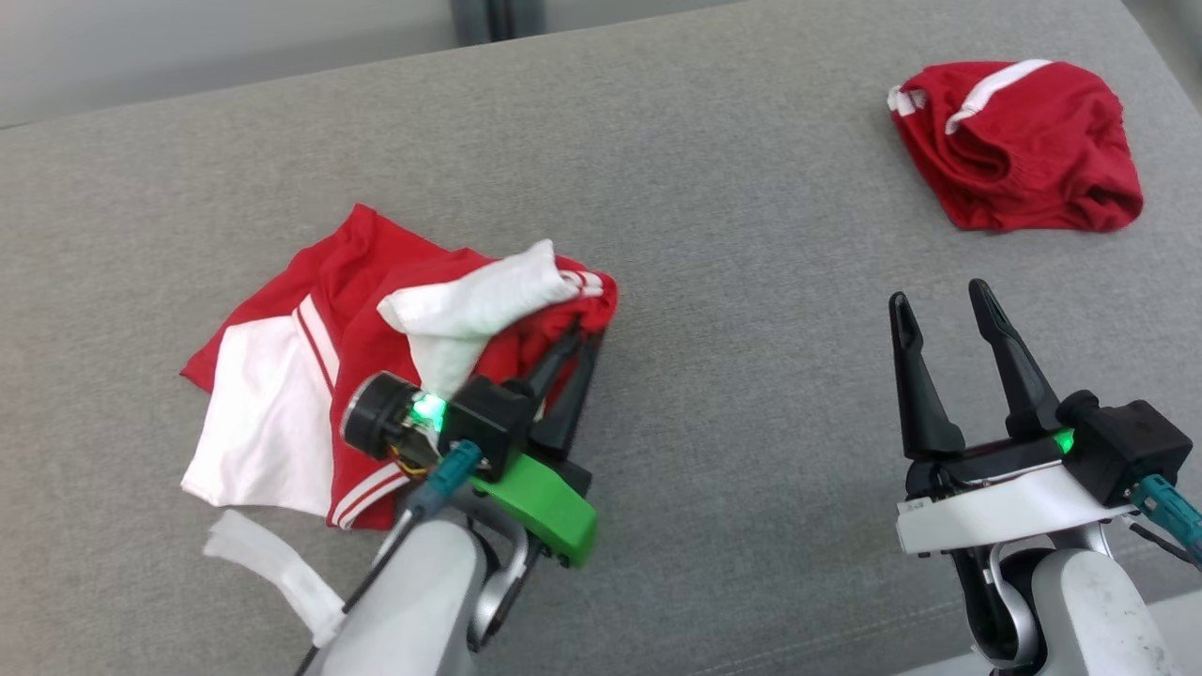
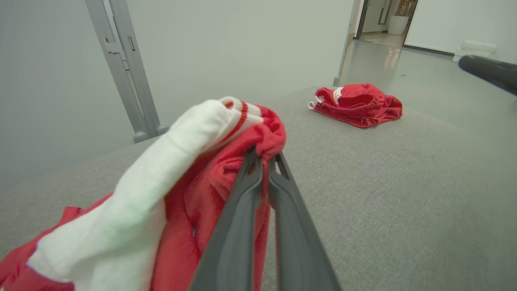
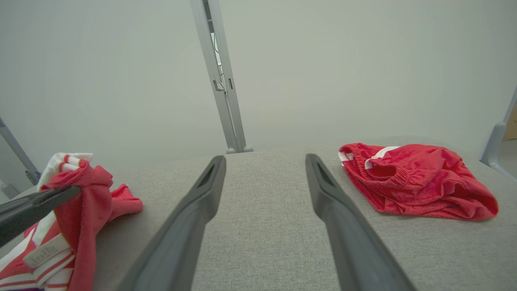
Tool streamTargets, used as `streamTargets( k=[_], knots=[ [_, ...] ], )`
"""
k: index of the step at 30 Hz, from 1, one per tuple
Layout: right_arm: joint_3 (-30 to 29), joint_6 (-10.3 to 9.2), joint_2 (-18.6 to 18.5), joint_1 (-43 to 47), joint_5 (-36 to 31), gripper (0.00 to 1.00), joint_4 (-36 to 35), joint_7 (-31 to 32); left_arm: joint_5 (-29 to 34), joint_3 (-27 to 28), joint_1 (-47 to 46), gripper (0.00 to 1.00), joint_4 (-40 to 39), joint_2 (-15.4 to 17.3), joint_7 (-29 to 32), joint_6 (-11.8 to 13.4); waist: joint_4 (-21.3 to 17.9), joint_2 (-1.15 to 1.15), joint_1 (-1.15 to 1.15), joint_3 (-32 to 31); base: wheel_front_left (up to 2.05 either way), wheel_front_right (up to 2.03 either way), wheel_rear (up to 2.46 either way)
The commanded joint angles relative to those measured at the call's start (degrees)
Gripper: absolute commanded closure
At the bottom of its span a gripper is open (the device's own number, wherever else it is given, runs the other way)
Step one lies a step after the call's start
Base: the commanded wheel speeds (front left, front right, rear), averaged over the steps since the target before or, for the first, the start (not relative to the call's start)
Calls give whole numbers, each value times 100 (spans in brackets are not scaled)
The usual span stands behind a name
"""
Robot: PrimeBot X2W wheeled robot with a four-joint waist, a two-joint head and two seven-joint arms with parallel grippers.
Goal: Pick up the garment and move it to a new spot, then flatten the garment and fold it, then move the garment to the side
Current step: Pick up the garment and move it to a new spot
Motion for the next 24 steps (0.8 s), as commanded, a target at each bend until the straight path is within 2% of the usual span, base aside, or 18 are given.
streamTargets(
  k=[1,6,7,8,12,16,24],
  knots=[
    [-15,-7,33,-81,35,0,41,-67,-103,-273,-115,100,126,24,-16,-28,-665,0,0,487,0,0,0],
    [-66,-6,94,-93,66,0,157,-206,-427,-982,-278,100,572,30,-128,-23,-792,0,0,628,0,0,0],
    [-87,-7,98,-102,68,0,177,-215,-474,-1055,-333,75,647,29,-176,-24,-783,0,0,635,0,0,0],
    [-118,-7,96,-103,59,0,199,-238,-526,-1151,-380,0,686,24,-239,-24,-756,0,0,627,0,0,0],
    [-131,-6,108,-114,-15,0,235,-258,-665,-1284,-505,0,642,54,-444,-25,-563,0,0,491,0,0,0],
    [-176,-7,62,-80,-77,0,219,-205,-735,-1182,-492,0,336,134,-560,33,-303,0,0,302,0,0,0],
    [-218,-7,-64,51,-138,0,91,-19,-981,-225,25,0,-408,611,-695,784,273,0,0,-72,0,0,0]
  ],
)
